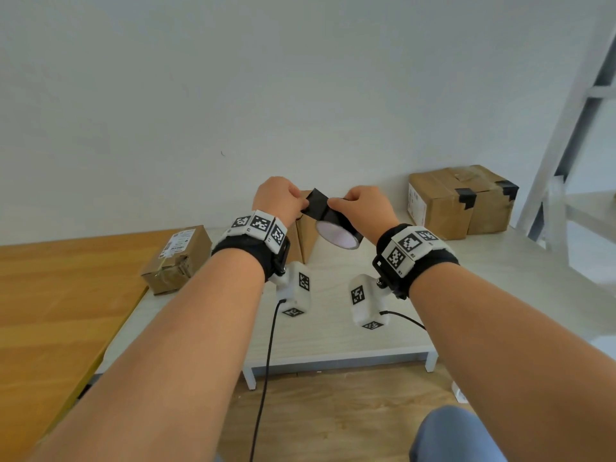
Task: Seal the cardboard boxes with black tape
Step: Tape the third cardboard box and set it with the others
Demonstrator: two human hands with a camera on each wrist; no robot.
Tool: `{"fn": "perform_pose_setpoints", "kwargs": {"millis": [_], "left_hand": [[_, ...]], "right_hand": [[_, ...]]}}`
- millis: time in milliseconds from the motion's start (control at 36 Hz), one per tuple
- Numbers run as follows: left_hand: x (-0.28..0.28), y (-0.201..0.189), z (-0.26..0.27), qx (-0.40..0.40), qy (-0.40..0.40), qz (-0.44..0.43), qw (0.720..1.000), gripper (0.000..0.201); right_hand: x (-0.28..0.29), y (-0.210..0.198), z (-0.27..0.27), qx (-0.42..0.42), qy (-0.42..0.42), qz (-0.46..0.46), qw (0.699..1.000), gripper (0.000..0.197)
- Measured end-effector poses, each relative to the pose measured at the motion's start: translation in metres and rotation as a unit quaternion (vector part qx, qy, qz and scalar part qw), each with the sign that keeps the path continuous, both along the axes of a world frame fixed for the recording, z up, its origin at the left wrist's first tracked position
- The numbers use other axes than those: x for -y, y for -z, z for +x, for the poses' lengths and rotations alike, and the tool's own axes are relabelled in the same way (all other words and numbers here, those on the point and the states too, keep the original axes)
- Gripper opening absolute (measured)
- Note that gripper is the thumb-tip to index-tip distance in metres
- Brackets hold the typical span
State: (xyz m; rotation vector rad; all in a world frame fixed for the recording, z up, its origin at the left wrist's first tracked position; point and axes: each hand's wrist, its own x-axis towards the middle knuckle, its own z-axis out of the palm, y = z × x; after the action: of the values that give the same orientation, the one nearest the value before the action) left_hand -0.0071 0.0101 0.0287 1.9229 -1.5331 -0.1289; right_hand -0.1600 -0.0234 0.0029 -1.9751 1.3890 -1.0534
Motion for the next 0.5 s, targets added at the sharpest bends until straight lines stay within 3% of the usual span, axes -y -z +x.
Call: {"fn": "perform_pose_setpoints", "kwargs": {"millis": [167,306,417,500], "left_hand": [[-0.002,-0.008,0.006,-0.019,0.002,-0.022,1.000,0.018],[-0.001,-0.008,0.012,-0.020,0.008,-0.017,1.000,0.020],[0.004,-0.004,0.015,-0.003,0.005,0.000,1.000,0.045],[0.003,-0.004,0.014,0.002,0.014,0.006,1.000,0.049]], "right_hand": [[0.002,-0.007,0.011,0.031,-0.003,-0.019,0.999,0.034],[0.005,-0.014,0.019,0.023,-0.011,-0.033,0.999,0.029],[0.008,-0.017,0.026,0.010,-0.009,-0.050,0.999,0.037],[0.012,-0.016,0.030,-0.016,0.003,-0.039,0.999,0.037]]}}
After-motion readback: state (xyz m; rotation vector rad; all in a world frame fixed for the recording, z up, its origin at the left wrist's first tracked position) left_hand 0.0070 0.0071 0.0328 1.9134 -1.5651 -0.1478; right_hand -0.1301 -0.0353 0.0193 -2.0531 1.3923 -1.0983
